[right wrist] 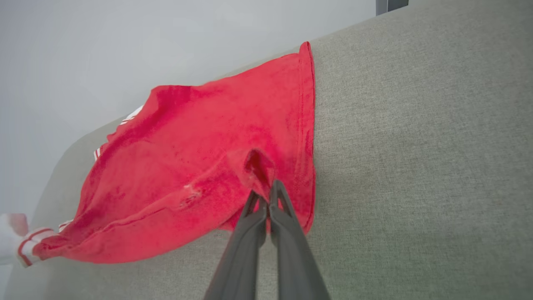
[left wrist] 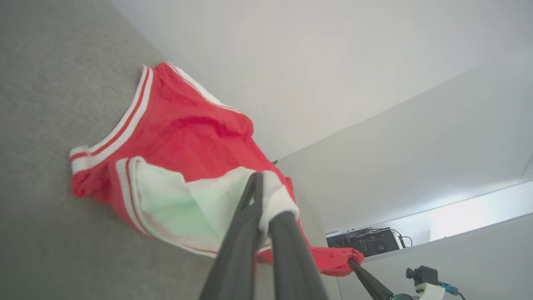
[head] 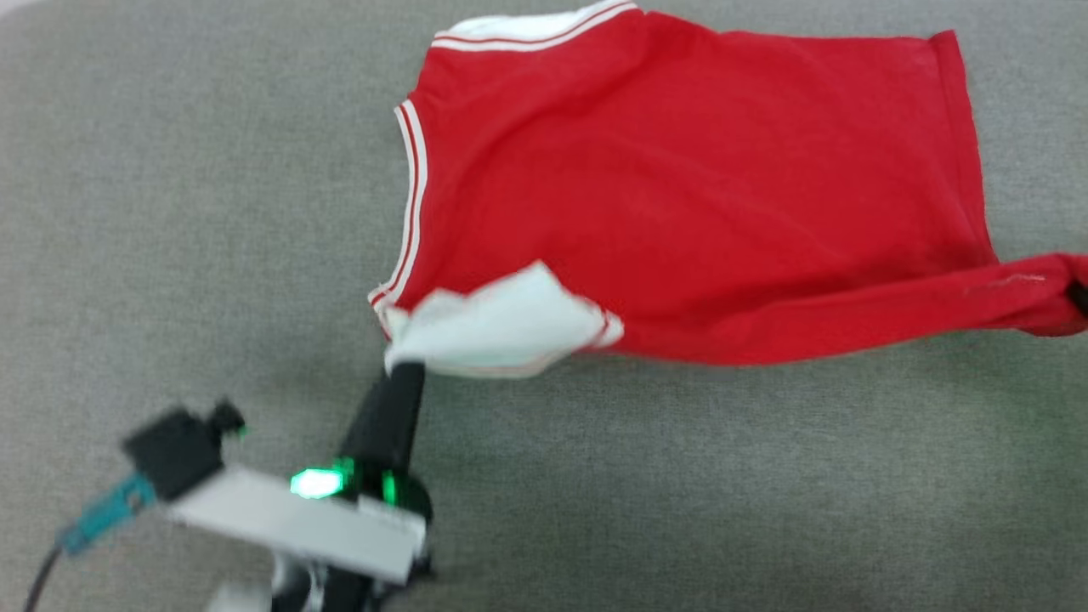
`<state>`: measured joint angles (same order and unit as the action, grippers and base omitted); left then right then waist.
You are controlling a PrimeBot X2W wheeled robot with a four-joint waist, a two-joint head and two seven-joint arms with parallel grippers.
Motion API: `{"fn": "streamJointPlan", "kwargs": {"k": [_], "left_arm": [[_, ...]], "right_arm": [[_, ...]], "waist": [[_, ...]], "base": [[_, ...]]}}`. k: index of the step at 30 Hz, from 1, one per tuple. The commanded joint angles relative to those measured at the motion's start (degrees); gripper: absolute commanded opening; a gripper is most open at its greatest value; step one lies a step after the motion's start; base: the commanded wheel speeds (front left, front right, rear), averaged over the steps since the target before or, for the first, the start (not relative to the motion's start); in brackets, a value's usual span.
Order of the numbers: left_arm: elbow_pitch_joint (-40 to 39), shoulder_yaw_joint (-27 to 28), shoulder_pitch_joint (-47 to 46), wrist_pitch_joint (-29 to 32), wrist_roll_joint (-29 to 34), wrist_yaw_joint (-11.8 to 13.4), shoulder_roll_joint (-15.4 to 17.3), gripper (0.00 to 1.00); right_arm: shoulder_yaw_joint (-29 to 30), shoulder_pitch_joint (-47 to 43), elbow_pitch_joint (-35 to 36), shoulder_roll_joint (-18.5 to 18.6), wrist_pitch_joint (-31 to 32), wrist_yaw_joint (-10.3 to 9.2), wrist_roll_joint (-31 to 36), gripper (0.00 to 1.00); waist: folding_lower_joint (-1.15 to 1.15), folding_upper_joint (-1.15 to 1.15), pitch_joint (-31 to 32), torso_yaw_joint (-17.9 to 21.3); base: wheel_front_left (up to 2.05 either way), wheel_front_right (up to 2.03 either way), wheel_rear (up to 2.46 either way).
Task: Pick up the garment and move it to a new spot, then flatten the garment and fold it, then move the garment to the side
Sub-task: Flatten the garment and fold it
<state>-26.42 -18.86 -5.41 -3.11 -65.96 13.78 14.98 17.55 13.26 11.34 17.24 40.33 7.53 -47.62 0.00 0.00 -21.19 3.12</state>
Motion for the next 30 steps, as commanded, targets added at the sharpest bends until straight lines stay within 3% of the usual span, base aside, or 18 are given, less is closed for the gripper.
{"fn": "streamJointPlan", "kwargs": {"k": [1,6,17,30], "left_arm": [[0.9,0.3,-1.9,0.2,-0.6,-0.7,-0.4,0.0],[9.5,0.8,-10.4,0.6,0.1,-2.9,-0.8,0.0],[29.1,1.5,-25.5,-1.6,0.3,-7.9,-4.5,0.0],[45.8,0.5,-30.3,-2.7,0.8,-11.2,-5.8,0.0]], "right_arm": [[-0.2,1.2,-1.1,0.2,-0.4,-0.08,0.7,0.0],[-0.4,5.4,-6.7,0.3,-1.8,-0.08,2.6,0.0],[0.6,10.8,-12.1,-2.3,-5.0,-0.08,4.4,0.0],[-1.1,13.6,-19.2,-3.0,-9.0,-0.08,5.5,0.0]], "waist": [[0.0,0.0,-0.7,-0.2],[0.0,0.0,-2.4,-0.8],[0.0,0.0,-6.8,-1.0],[0.0,0.0,-9.4,-1.2]], "base": [[0.0,0.0,0.0],[0.0,0.0,0.0],[0.0,0.0,0.0],[0.0,0.0,0.0]]}}
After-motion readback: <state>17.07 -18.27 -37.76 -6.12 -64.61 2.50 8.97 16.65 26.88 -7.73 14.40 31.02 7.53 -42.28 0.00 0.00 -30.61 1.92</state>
